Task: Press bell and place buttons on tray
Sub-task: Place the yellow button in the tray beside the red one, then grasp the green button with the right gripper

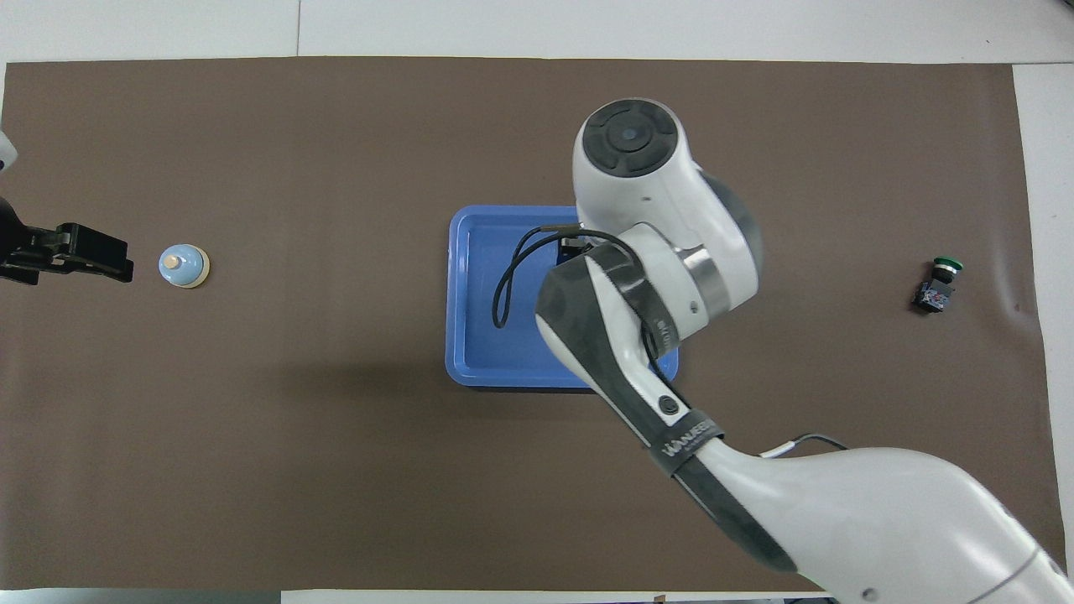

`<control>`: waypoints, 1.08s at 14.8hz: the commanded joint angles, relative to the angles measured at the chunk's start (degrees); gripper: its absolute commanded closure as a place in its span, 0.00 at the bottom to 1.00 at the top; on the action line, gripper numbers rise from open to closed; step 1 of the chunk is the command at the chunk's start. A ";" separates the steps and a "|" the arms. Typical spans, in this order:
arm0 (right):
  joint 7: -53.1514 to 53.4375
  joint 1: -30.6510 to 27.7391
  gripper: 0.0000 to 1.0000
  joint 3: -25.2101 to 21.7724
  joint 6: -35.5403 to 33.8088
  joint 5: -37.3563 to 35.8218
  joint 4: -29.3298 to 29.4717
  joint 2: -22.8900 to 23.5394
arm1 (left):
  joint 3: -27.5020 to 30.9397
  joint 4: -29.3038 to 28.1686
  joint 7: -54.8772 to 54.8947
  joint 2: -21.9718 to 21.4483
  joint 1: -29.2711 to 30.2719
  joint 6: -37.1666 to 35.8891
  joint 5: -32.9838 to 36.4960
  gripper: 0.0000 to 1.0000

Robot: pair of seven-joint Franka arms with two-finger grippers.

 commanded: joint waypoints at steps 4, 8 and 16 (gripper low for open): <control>-24.22 -22.29 0.00 0.49 -2.45 -2.83 -1.54 -5.31 | 0.18 -1.03 -0.59 -0.99 -0.11 0.14 -0.01 0.00; -30.85 -33.12 0.00 0.49 3.77 -5.30 -7.40 -6.88 | 0.18 -1.03 -0.59 -0.99 -0.11 0.14 -0.01 0.00; -29.11 -42.37 0.00 0.58 33.51 -4.78 -33.35 -13.83 | 0.18 -1.03 -0.59 -0.99 -0.11 0.14 -0.01 0.00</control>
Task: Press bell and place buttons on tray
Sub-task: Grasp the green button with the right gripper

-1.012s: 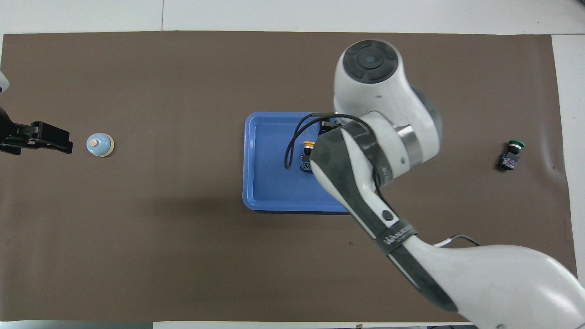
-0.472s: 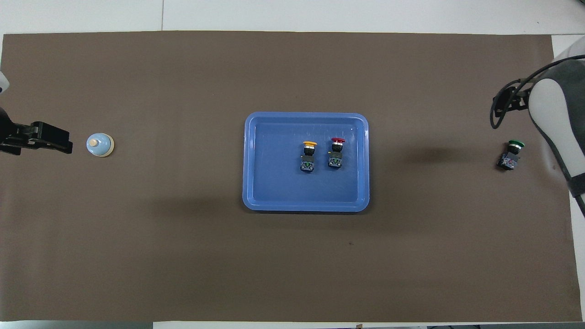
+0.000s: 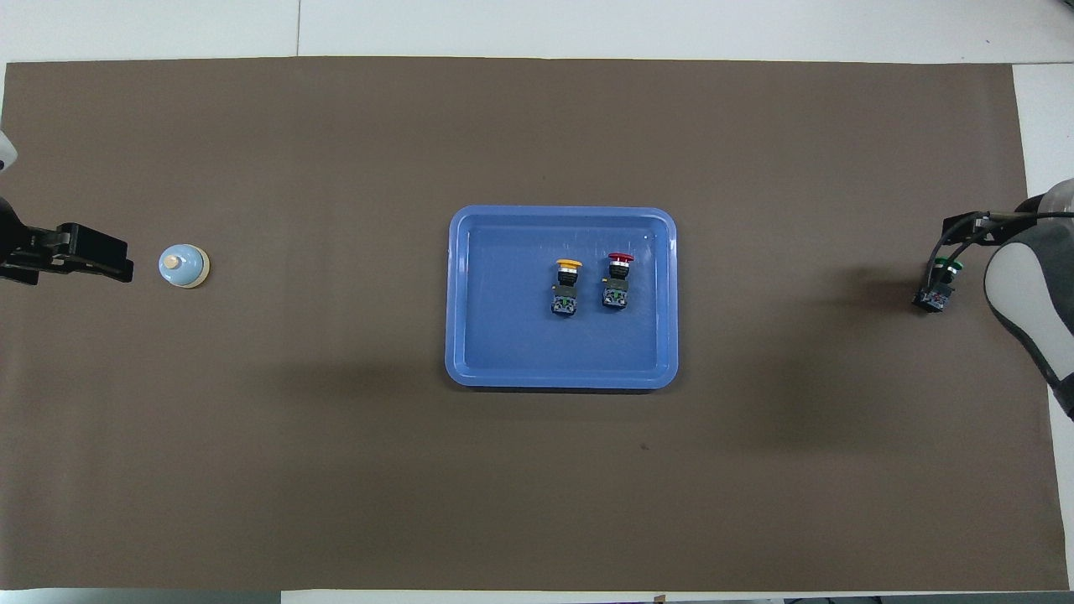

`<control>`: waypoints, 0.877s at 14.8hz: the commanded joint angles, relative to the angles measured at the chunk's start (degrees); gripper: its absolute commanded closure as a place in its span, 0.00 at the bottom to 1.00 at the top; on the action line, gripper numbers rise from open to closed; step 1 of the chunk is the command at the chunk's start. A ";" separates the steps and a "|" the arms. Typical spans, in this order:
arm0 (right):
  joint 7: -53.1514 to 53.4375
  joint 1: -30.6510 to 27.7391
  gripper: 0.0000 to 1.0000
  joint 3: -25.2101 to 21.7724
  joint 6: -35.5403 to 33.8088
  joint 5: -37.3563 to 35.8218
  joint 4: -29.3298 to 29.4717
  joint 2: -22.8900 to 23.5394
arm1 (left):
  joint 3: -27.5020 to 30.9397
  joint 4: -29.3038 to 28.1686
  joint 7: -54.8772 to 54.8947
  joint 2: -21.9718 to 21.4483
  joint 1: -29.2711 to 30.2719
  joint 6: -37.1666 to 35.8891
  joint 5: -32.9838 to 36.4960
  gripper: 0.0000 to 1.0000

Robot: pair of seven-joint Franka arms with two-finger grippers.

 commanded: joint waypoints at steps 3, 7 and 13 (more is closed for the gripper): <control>2.40 -1.46 0.00 1.21 6.00 0.00 -8.50 -3.72 | 0.18 -1.03 -0.59 -0.99 -0.11 0.14 -0.01 0.00; 2.31 -1.55 0.00 1.30 10.66 0.00 -9.65 -1.18 | 0.18 -1.03 -0.59 -0.99 -0.11 0.14 -0.01 0.00; 1.96 -1.37 0.00 1.39 11.64 1.58 -10.62 -0.20 | 0.18 -1.03 -0.59 -0.99 -0.11 0.14 -0.01 0.00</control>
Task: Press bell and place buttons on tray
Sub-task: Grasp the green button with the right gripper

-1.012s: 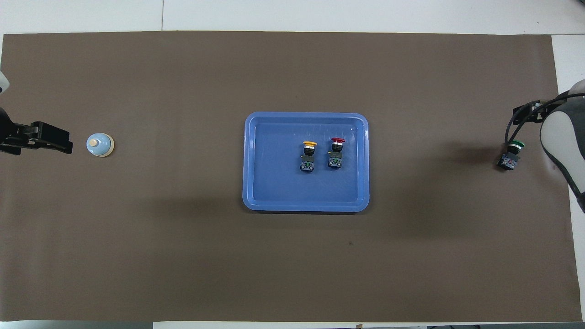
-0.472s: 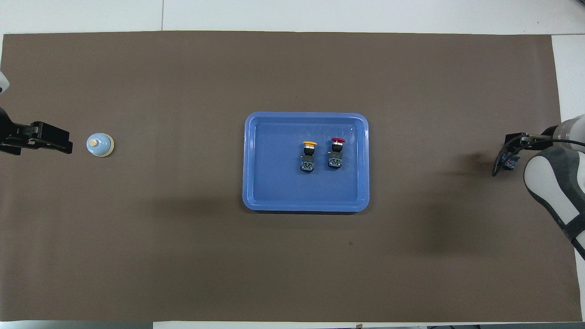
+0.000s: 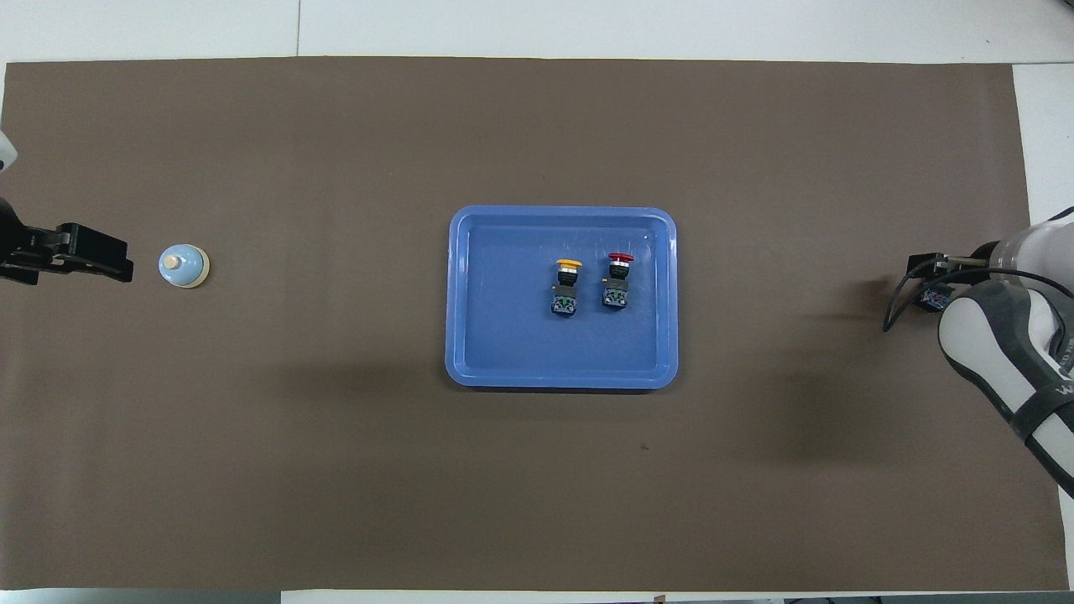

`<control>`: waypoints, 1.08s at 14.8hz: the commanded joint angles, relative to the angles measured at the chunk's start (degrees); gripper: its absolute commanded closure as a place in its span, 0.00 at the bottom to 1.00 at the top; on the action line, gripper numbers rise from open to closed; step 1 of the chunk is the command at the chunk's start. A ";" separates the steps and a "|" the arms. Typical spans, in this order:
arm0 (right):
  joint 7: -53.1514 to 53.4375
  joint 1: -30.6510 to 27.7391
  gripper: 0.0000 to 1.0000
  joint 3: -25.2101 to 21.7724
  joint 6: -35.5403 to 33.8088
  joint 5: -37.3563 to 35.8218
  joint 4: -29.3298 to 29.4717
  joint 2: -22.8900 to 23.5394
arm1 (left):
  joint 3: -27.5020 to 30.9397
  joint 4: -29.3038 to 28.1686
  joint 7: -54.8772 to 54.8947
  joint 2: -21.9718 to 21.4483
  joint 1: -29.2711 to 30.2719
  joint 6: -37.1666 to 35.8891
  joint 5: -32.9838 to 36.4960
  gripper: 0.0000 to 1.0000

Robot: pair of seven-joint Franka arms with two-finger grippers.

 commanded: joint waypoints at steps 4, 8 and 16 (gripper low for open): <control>0.45 -1.12 0.00 0.93 3.79 1.58 -2.50 0.06 | 0.18 -1.03 -0.59 -0.99 -0.02 0.14 -0.01 0.00; 0.10 -1.03 0.66 0.84 3.89 1.84 -2.77 0.24 | 0.18 -1.03 -0.59 -0.99 -0.11 0.14 -0.01 0.00; 0.36 2.12 1.00 1.98 -8.99 1.93 4.15 -1.60 | 0.18 -1.03 -0.50 -0.99 -0.02 0.14 -0.01 0.00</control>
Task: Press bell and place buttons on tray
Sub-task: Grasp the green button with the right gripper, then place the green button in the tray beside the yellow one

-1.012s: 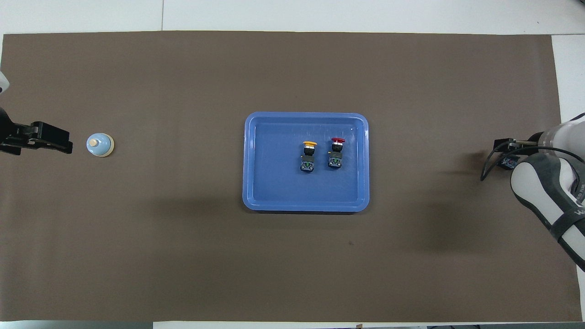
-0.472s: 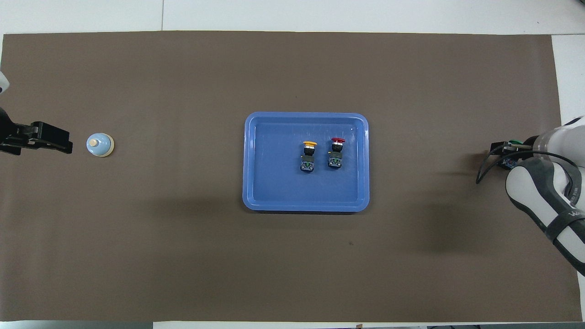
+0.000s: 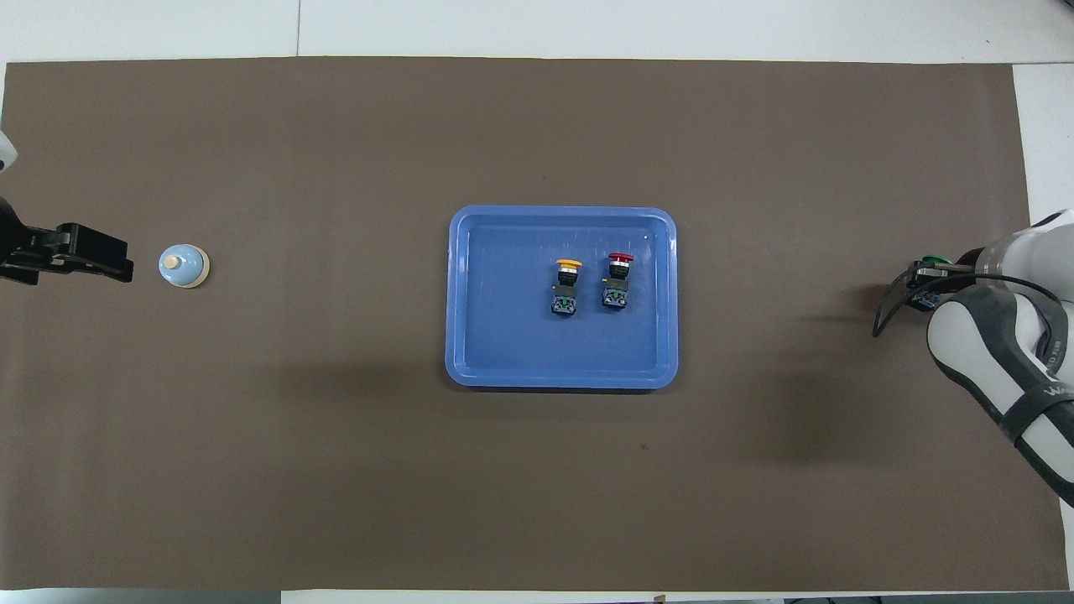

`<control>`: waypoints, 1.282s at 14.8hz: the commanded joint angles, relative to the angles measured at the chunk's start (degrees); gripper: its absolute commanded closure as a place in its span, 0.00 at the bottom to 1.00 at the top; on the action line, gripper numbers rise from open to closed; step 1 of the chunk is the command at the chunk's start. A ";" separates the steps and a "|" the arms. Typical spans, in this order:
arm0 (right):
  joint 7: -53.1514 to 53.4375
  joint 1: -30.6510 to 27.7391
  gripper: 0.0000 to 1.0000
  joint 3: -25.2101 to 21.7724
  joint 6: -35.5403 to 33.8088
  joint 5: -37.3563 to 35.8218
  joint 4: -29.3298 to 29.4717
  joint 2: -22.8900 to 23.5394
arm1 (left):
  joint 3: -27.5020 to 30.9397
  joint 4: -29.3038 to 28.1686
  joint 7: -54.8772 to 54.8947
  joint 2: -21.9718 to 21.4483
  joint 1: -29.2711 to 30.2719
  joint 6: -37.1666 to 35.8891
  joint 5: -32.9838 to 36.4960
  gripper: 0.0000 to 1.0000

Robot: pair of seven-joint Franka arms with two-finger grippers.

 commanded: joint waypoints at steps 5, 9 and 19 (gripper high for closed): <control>13.07 15.73 1.00 1.24 -29.61 1.30 25.05 2.61 | 0.18 -1.04 -0.59 -0.99 -0.11 0.14 -0.01 0.00; 21.70 27.51 1.00 1.24 -33.57 2.87 30.15 4.63 | 0.18 -1.04 -0.59 -0.99 -0.11 0.14 -0.01 0.00; 31.91 48.89 1.00 1.24 -36.33 4.38 48.80 22.30 | 0.18 -1.04 -0.59 -0.99 -0.11 0.14 -0.01 0.00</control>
